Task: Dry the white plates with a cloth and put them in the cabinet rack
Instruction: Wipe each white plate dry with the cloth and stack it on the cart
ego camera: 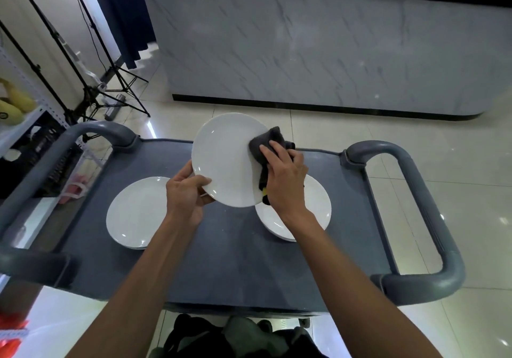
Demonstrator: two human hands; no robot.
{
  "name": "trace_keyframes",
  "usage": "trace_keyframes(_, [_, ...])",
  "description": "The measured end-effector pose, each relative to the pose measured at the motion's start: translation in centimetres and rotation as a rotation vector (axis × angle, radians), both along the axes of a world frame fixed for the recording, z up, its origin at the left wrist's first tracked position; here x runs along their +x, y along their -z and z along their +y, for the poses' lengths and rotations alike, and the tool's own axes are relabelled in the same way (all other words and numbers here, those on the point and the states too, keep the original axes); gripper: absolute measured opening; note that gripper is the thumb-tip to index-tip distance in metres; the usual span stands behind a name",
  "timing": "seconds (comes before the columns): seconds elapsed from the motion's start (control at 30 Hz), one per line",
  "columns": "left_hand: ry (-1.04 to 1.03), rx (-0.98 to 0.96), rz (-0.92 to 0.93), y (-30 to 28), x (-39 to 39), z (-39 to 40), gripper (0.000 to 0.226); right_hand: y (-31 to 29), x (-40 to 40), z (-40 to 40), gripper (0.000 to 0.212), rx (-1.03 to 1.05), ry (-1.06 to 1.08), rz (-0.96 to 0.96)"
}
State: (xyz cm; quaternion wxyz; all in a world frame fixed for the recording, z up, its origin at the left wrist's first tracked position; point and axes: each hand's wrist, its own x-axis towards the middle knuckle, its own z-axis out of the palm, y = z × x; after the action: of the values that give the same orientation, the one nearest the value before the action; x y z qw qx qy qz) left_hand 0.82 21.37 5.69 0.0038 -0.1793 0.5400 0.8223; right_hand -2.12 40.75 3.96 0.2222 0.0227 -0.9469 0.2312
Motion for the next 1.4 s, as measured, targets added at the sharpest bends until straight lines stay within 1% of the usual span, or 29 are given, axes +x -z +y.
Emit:
trace_keyframes(0.1, [-0.027, 0.022, 0.007, -0.1, -0.8, -0.6, 0.051, 1.0, 1.2, -1.5, 0.057, 0.009, -0.057, -0.022])
trace_keyframes(0.2, [-0.029, 0.016, 0.005, -0.3, -1.6, -1.6, 0.051, 1.5, 2.5, -3.6, 0.053, -0.024, -0.118, -0.045])
trace_keyframes(0.4, [0.062, 0.011, 0.001, -0.6, -2.6, -3.8, 0.049, 0.9, 2.9, -6.9, 0.055, 0.048, -0.253, 0.033])
trace_keyframes(0.6, [0.177, -0.058, 0.038, -1.2, -3.7, -5.4, 0.051, -1.5, 0.3, -8.7, 0.050, 0.015, -0.202, 0.018])
trace_keyframes(0.8, [0.252, -0.099, 0.045, -1.4, -4.2, -6.5, 0.052, -3.7, -2.1, -8.7, 0.041, -0.043, -0.067, 0.056])
trace_keyframes(1.03, [0.320, -0.169, 0.083, -1.5, -4.5, -8.1, 0.055, -4.4, -3.2, -8.4, 0.042, -0.081, 0.012, 0.107])
trace_keyframes(1.13, [0.338, -0.214, 0.111, -1.3, -4.5, -8.5, 0.058, -4.7, -3.5, -8.2, 0.043, -0.116, 0.036, 0.077])
trace_keyframes(1.2, [0.342, -0.241, 0.126, -1.0, -4.5, -8.7, 0.060, -5.0, -3.7, -7.8, 0.044, -0.149, 0.024, 0.050])
trace_keyframes(1.4, [0.288, -0.277, 0.196, -0.5, -4.1, -8.7, 0.061, -5.9, -3.6, -6.4, 0.050, -0.222, -0.115, -0.021])
